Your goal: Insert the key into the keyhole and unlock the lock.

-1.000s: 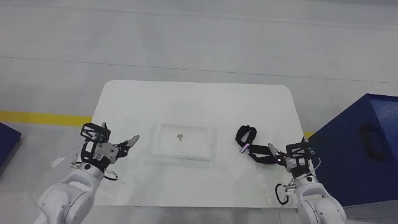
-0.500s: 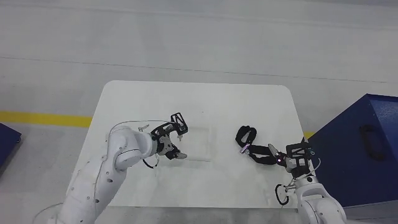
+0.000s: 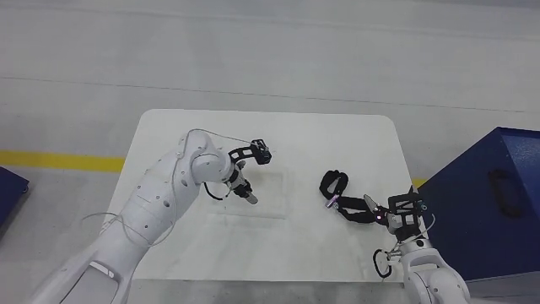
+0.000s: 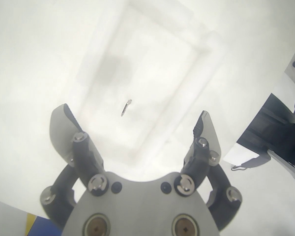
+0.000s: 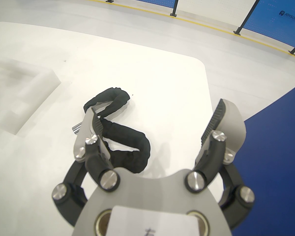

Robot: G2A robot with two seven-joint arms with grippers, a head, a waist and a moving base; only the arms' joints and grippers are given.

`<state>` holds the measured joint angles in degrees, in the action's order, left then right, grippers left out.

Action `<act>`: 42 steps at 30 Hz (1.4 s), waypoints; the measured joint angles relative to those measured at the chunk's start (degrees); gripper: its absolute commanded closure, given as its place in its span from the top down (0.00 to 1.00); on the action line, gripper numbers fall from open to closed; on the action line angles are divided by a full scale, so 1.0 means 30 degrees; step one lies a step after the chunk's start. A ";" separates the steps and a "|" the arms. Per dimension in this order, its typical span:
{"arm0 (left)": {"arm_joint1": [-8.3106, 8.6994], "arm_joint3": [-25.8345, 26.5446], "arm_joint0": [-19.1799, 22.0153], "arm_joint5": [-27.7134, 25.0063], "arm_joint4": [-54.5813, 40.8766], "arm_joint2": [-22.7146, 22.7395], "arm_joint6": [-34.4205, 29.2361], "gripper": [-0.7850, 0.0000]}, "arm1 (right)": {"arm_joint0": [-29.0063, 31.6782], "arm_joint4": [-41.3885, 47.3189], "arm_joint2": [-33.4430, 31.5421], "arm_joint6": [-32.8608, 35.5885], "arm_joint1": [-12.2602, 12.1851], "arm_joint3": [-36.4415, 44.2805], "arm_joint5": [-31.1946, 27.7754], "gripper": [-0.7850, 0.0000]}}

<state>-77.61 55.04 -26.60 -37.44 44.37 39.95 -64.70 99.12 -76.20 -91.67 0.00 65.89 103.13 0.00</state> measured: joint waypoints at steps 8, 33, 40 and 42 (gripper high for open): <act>-0.0290 -0.0937 0.0524 -0.0169 -0.0561 -0.0367 -0.0064 1.00 | 0.0000 0.0000 0.0000 0.0000 0.0000 0.0000 0.0000 1.00; -0.1128 -0.3476 0.1768 -0.1483 -0.0049 -0.2580 0.0761 0.58 | 0.0000 0.0000 0.0000 0.0000 0.0000 0.0000 0.0000 1.00; -0.1765 -0.4782 0.2520 -0.1639 0.0298 -0.4252 0.0923 0.50 | 0.0000 0.0000 0.0000 0.0000 0.0000 0.0000 0.0000 1.00; -0.1955 -0.5094 0.2614 -0.1641 0.0324 -0.4453 0.0927 0.47 | 0.0000 0.0000 0.0000 0.0000 0.0000 0.0000 0.0000 1.00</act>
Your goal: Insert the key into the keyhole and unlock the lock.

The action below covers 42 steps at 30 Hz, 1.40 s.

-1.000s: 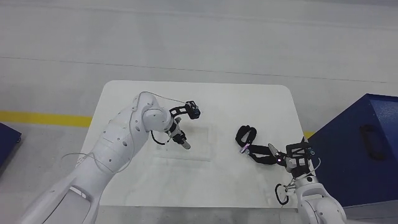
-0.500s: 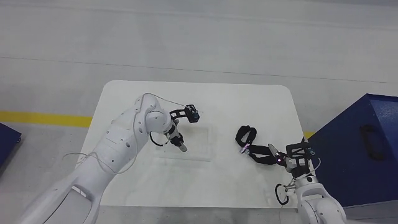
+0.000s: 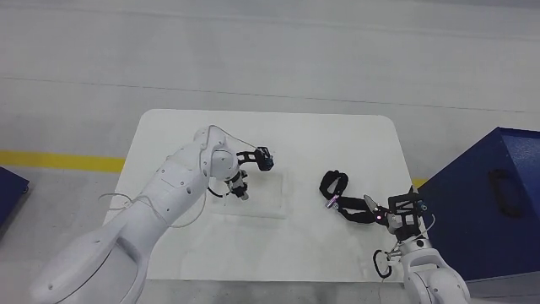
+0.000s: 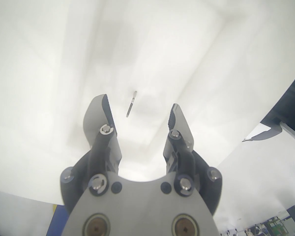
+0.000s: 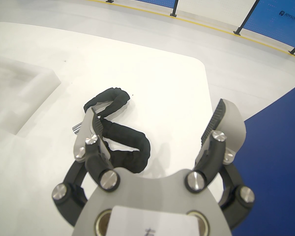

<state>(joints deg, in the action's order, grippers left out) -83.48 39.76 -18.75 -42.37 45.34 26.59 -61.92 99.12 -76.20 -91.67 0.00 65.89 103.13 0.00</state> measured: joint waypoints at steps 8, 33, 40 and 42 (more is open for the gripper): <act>-0.0431 -0.1083 0.0368 -0.0383 0.0210 -0.0296 0.0732 0.39 | 0.0000 0.0000 0.0000 0.0000 0.0000 0.0000 0.0000 1.00; -0.1225 -0.2453 0.0945 -0.0607 0.0867 -0.0628 0.1033 0.00 | 0.0000 0.0000 0.0000 0.0000 0.0000 0.0000 0.0000 1.00; -0.0667 -0.1160 0.1021 -0.0491 0.0393 0.0101 0.0484 0.00 | 0.0000 0.0000 0.0000 0.0000 0.0000 0.0000 0.0000 1.00; -0.0349 -0.0584 0.0859 -0.0345 0.0401 0.0271 0.0340 0.00 | 0.0000 0.0000 0.0000 0.0000 0.0000 0.0000 0.0000 1.00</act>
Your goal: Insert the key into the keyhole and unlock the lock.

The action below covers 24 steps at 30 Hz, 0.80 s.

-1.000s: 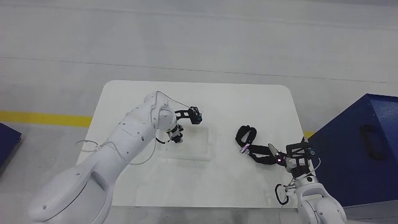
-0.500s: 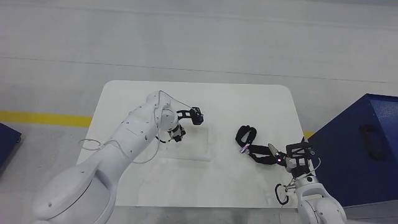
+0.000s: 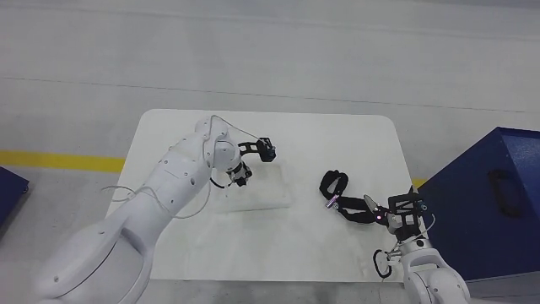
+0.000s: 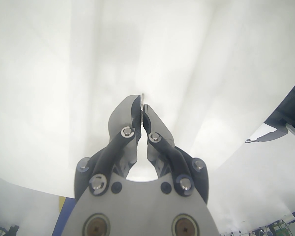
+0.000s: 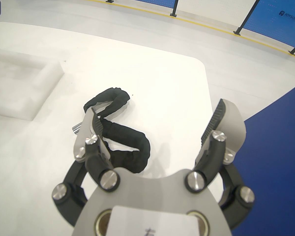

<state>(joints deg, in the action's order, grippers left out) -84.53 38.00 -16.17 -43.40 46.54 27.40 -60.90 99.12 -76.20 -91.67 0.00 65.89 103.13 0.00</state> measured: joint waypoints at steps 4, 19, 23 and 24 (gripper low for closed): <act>0.0664 0.1182 -0.0333 0.0580 -0.0034 0.0425 -0.0577 0.00 | 0.0000 0.0000 0.0000 0.0000 0.0000 0.0000 0.0000 1.00; 0.4091 0.7633 -0.2744 0.2102 -0.0712 0.2890 -0.2101 0.00 | 0.0000 0.0000 0.0000 0.0000 0.0000 0.0000 0.0000 1.00; 0.5134 0.9898 -0.4055 0.1682 -0.0753 0.4966 -0.0550 0.00 | 0.0000 0.0000 0.0000 0.0000 0.0000 0.0000 0.0000 1.00; 0.5473 1.0693 -0.4695 0.1446 -0.0643 0.5742 0.0226 0.00 | 0.0000 0.0000 0.0000 0.0000 0.0000 0.0000 0.0000 1.00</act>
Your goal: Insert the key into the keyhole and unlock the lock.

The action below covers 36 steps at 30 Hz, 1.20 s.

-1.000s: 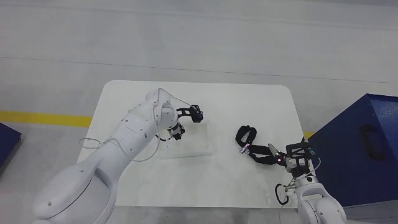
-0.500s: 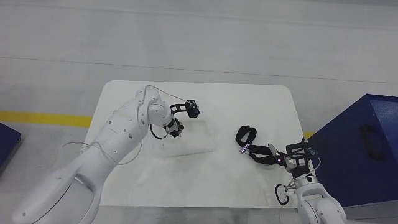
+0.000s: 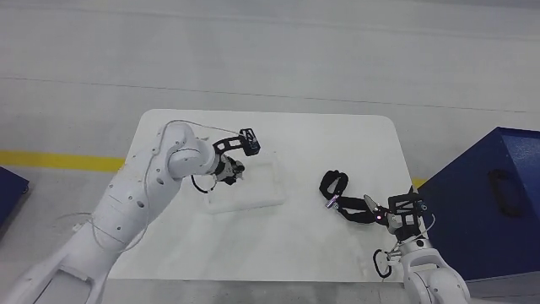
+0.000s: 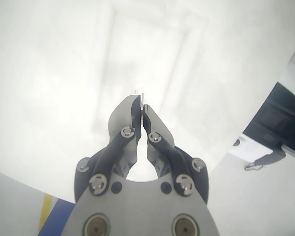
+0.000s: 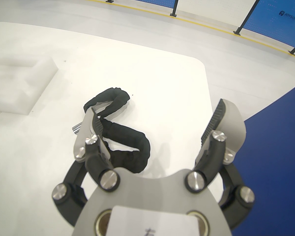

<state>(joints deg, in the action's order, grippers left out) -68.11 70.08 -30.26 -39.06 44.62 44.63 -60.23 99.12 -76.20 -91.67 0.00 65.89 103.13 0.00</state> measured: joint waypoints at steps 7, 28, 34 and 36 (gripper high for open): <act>0.1464 0.3061 -0.3624 -0.2493 0.0457 0.3569 0.3388 0.00 | 0.0000 0.0000 0.0000 0.0000 0.0000 0.0000 0.0000 1.00; 0.1580 0.3286 -0.3955 -0.2857 0.0483 0.3849 0.3650 0.00 | -0.1083 0.2093 -0.0798 0.5451 -0.0265 0.1168 -0.3488 1.00; 0.1580 0.3286 -0.3955 -0.2857 0.0483 0.3849 0.3650 0.00 | -0.4663 0.6412 -0.1239 1.4783 -0.0697 -0.0060 -0.8036 1.00; 0.1580 0.3286 -0.3955 -0.2857 0.0483 0.3849 0.3650 0.00 | -0.6202 0.8335 -0.0867 1.8039 -0.0839 -0.1216 -0.9407 1.00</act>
<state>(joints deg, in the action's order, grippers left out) -63.37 79.94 -42.12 -47.64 46.07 56.18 -49.28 80.52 -51.20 -94.27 54.12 63.37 99.49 -28.22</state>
